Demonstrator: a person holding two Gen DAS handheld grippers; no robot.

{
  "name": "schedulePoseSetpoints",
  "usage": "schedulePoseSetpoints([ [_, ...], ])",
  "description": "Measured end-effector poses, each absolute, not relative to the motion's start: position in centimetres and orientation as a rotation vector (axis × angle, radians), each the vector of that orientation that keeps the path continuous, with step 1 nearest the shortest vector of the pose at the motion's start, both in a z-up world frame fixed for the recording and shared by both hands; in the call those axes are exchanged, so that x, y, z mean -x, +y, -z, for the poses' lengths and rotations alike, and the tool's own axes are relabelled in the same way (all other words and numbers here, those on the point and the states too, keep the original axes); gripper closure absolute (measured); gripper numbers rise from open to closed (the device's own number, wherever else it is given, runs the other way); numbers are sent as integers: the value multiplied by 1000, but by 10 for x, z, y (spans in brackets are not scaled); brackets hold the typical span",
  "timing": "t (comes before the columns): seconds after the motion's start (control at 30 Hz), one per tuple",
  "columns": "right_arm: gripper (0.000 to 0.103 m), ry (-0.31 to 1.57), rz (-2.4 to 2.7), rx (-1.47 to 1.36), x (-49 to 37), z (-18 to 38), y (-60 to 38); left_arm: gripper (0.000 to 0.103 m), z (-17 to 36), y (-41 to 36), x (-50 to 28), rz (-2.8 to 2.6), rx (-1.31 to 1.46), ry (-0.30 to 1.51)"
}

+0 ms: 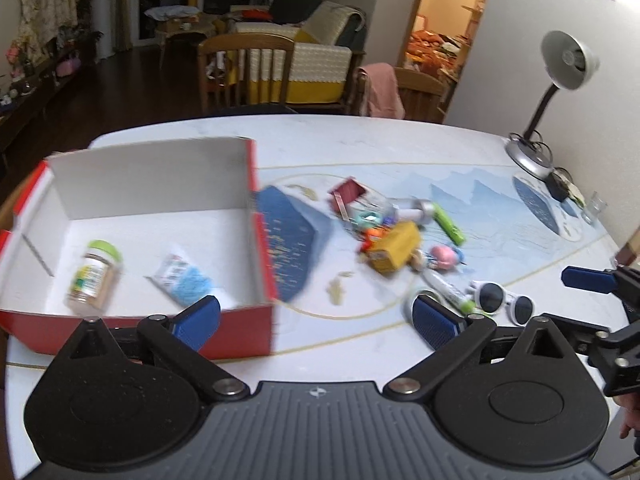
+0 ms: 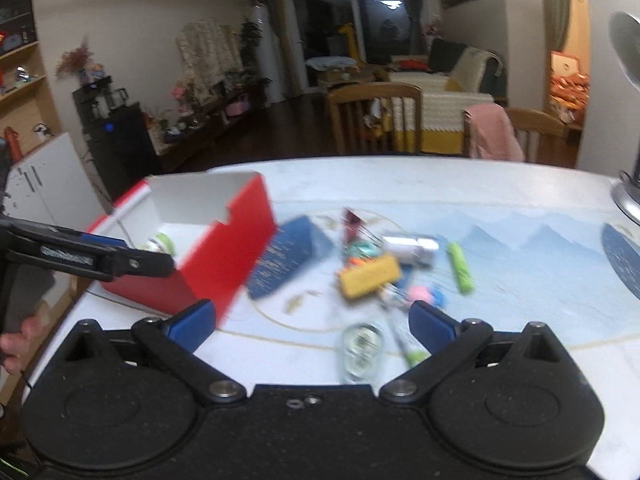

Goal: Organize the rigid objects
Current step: 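Move both grippers back over the scattered items on the table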

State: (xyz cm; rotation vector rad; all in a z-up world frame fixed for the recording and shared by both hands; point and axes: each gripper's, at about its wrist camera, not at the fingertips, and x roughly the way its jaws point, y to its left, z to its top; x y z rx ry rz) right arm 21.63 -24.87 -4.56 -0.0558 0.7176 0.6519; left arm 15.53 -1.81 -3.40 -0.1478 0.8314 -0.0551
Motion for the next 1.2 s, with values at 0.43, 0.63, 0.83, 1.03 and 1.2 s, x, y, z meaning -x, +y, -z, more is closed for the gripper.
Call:
schedulePoseSetpoints([
  [0.43,1,767,-516,169,-244,87,-331,0,74,-102,-175,151,189,905],
  [0.63,5,786,-522,295,-271,108,-346,0,95,-133,-189,90,133,923],
  [0.83,17,850,-531,317,-292,137,-350,0,116,-151,-208,68,119,971],
  [1.03,24,896,-538,281,-301,151,-347,0,135,-158,-221,7,101,991],
  [1.2,31,924,-531,265,-304,160,-344,0,149,-165,-227,-37,73,1002],
])
